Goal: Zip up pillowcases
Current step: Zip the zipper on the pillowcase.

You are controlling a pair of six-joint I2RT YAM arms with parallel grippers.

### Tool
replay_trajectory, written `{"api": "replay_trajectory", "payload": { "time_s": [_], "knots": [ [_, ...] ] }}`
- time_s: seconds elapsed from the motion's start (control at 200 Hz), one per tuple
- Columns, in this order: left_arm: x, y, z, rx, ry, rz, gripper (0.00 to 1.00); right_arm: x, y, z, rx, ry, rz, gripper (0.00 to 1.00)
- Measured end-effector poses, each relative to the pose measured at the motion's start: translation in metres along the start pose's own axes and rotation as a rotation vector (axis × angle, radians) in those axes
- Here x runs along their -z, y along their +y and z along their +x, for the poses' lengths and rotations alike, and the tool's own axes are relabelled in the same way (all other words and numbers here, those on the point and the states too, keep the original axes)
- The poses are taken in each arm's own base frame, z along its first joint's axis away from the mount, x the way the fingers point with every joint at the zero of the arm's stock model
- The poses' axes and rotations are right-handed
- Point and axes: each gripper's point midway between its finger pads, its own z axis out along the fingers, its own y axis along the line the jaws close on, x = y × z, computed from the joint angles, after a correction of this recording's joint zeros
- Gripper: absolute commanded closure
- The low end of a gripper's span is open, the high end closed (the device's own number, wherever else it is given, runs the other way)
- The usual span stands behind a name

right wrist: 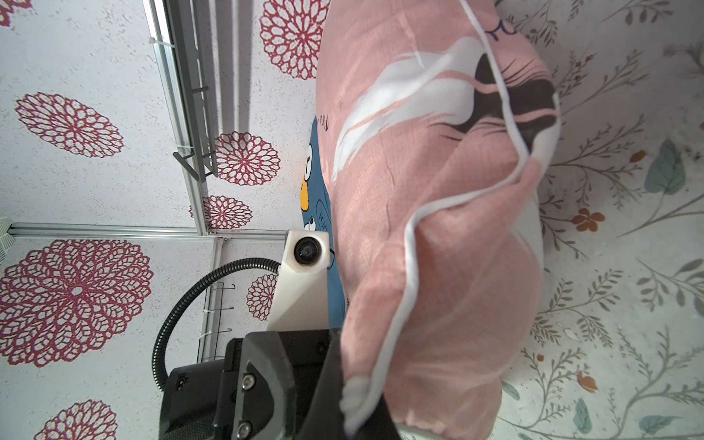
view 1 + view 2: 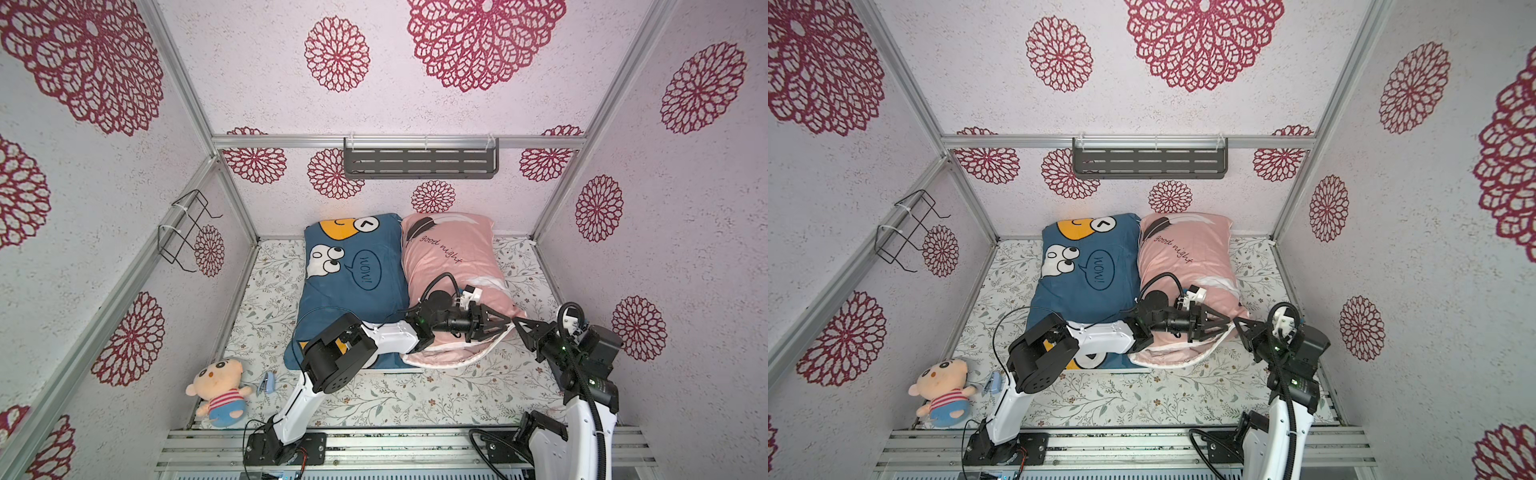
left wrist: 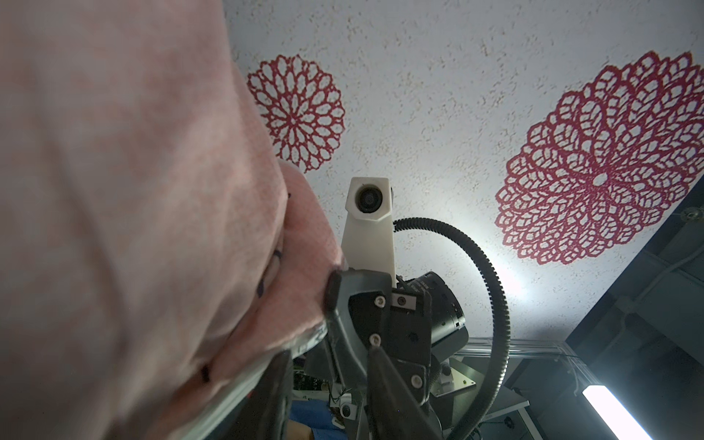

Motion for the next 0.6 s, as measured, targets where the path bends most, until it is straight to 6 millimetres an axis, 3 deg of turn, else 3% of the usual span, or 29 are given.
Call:
{"api": "replay_trajectory", "payload": {
  "time_s": [0.275,0.601],
  "knots": [
    [-0.0015,0.0011,-0.0013,-0.001,0.0,-0.003,0.58,-0.0005,-0.0011,0.0016,-0.009,0.005,-0.005,1.0],
    [-0.0058,0.0026,-0.0048,-0.002,0.0,-0.002,0.57,-0.0003,-0.0009,0.0021,-0.01,0.008,-0.008,1.0]
  ]
}}
